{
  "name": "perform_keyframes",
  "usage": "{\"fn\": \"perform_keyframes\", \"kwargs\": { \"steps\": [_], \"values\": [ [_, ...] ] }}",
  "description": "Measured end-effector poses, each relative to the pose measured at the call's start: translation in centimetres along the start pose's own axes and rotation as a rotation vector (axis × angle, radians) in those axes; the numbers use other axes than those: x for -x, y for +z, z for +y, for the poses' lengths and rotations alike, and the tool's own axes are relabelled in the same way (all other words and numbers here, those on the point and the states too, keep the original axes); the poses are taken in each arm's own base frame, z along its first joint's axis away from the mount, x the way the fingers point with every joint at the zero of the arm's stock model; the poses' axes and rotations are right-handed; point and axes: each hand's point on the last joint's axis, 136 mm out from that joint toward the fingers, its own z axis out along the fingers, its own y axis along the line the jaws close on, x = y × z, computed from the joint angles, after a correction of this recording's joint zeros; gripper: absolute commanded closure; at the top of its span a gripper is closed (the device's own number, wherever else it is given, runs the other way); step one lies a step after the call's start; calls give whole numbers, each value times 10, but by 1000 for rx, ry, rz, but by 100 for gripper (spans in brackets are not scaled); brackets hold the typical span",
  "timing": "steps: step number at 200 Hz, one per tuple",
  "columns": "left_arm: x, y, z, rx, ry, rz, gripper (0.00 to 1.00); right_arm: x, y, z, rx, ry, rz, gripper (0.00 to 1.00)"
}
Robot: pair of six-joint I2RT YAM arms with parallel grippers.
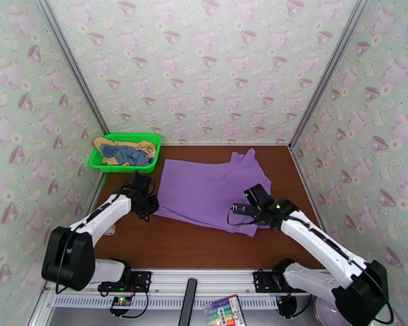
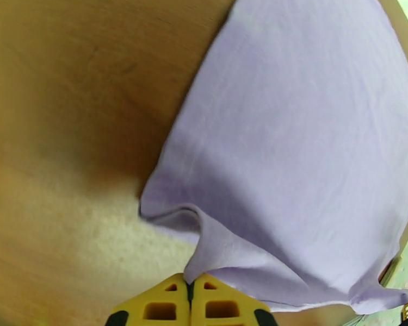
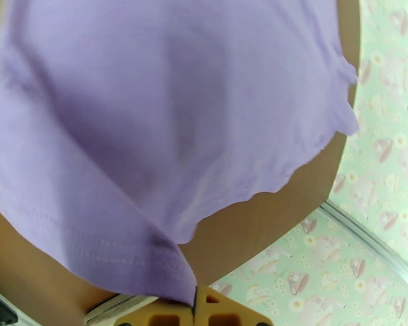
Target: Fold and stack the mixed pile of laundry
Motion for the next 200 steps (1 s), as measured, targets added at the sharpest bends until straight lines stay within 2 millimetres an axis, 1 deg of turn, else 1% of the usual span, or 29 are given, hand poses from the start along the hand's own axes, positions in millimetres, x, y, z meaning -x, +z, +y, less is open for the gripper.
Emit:
{"fn": "perform_keyframes", "kwargs": {
  "steps": [30, 73, 102, 126, 147, 180, 192, 200],
  "values": [
    [11, 16, 5, 34, -11, 23, 100, 6, 19, -23, -9, 56, 20, 100],
    [28, 29, 8, 61, -17, 28, 100, 7, 48, -41, 3, 105, 56, 100],
    [42, 32, 0, 56, -6, 19, 100, 6, 63, -45, 16, 126, 80, 100],
    [50, 36, -6, 51, 1, 12, 100, 4, 70, -48, 20, 139, 89, 100],
    [54, 39, -7, 53, 3, 15, 100, 3, 74, -51, 18, 154, 97, 100],
    [53, 47, -6, 65, 1, 31, 100, 4, 83, -50, 27, 162, 109, 100],
    [53, 49, -5, 69, 0, 36, 89, 4, 86, -49, 29, 166, 111, 100],
    [52, 50, -4, 73, 2, 38, 83, 5, 88, -49, 30, 171, 113, 100]
  ]
}}
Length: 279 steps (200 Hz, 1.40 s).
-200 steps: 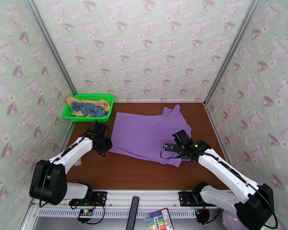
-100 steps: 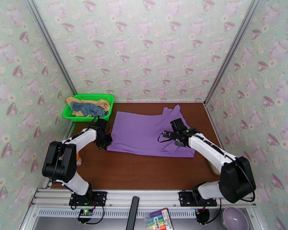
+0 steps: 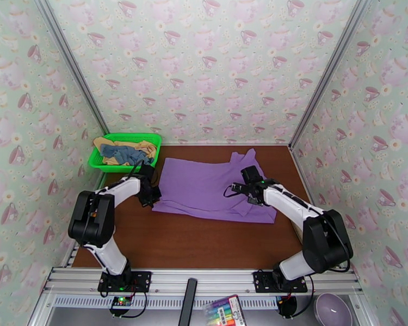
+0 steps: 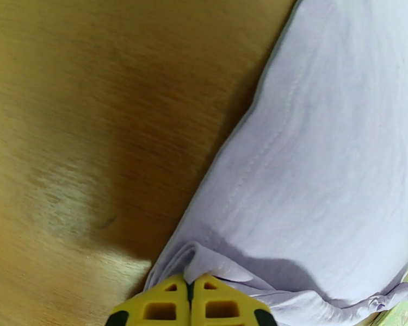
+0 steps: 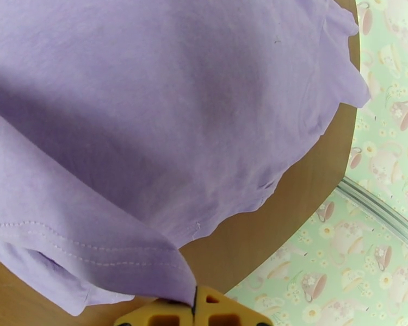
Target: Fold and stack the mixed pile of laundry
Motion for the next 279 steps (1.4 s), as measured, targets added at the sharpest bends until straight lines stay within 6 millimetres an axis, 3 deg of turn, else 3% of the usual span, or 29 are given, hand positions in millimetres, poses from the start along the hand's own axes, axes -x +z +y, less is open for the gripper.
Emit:
{"fn": "perform_keyframes", "kwargs": {
  "steps": [16, 46, 64, 97, 129, 160, 186, 202, 226, 238, 248, 279],
  "values": [
    [0, 0, 1, 3, 7, 0, 71, 1, 5, 0, 7, 17, 6, 100],
    [2, 0, 3, 8, 1, -5, 52, 2, 17, -11, 16, 118, 11, 69],
    [3, 0, 4, 11, 6, -7, 45, 2, 23, -25, 16, 243, -4, 59],
    [4, -1, 5, 15, 8, -11, 31, 2, 34, -51, 21, 465, -50, 56],
    [8, -11, 4, 10, 12, -43, 21, 8, 32, -53, 58, 588, -94, 56],
    [15, -35, 0, -20, 23, -102, 21, 5, 15, -42, 137, 815, -97, 63],
    [21, -69, -9, -75, 51, -188, 25, 9, -5, -19, 266, 1038, -121, 64],
    [24, -93, -13, -111, 68, -246, 35, 14, -11, 18, 379, 1124, -122, 63],
    [22, -119, -14, -141, 91, -300, 67, 15, -12, 87, 548, 1211, -57, 65],
    [20, -123, -13, -147, 91, -307, 78, 15, -13, 110, 611, 1251, -34, 67],
    [16, -123, -11, -148, 100, -305, 82, 16, -13, 121, 652, 1295, -26, 68],
    [-3, -108, 2, -130, 95, -258, 83, 31, -15, 117, 701, 1380, -83, 68]
  ]
}}
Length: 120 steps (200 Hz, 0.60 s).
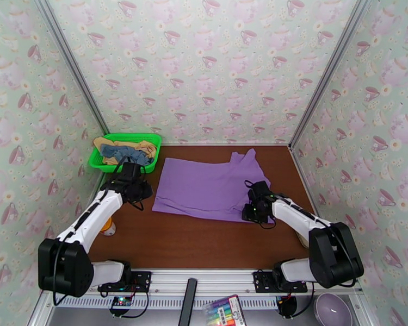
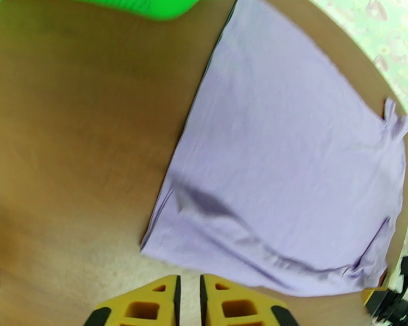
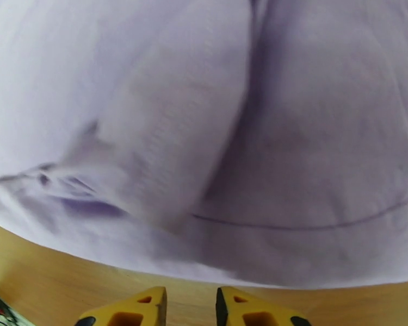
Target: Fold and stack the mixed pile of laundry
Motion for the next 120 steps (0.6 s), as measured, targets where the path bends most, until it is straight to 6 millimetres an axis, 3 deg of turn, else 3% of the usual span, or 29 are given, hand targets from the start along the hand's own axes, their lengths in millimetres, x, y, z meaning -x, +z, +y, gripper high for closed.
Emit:
{"fn": "perform_keyframes", "kwargs": {
  "steps": [82, 120],
  "values": [
    [-7, 3, 5, 13, -4, 20, 85, 18, 22, 3, 1, 43, 6, 68],
    [-7, 4, 4, 13, -3, 20, 85, 41, 16, 14, 21, 32, -43, 68]
  ]
}}
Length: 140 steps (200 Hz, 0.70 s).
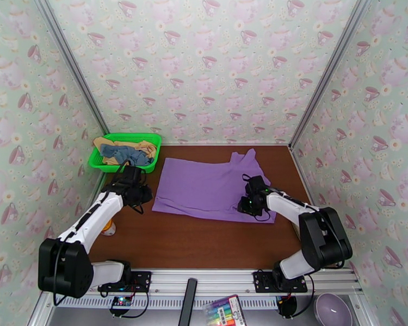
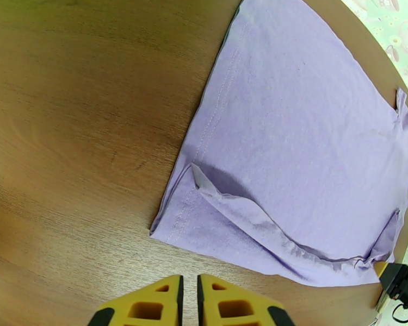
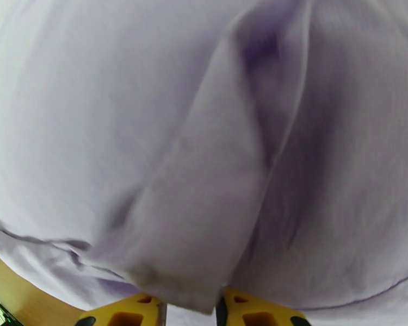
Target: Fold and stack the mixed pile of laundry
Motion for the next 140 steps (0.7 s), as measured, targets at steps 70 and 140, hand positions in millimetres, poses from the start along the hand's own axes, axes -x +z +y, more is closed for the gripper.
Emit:
{"fn": "perform_keyframes", "kwargs": {
  "steps": [70, 140],
  "values": [
    [-4, 14, 3, 23, -3, 37, 86, 68, 20, 29, 43, -22, -61, 69],
    [-11, 17, -2, 21, 20, 55, 82, 114, 9, 45, 47, -56, -144, 58]
  ]
}}
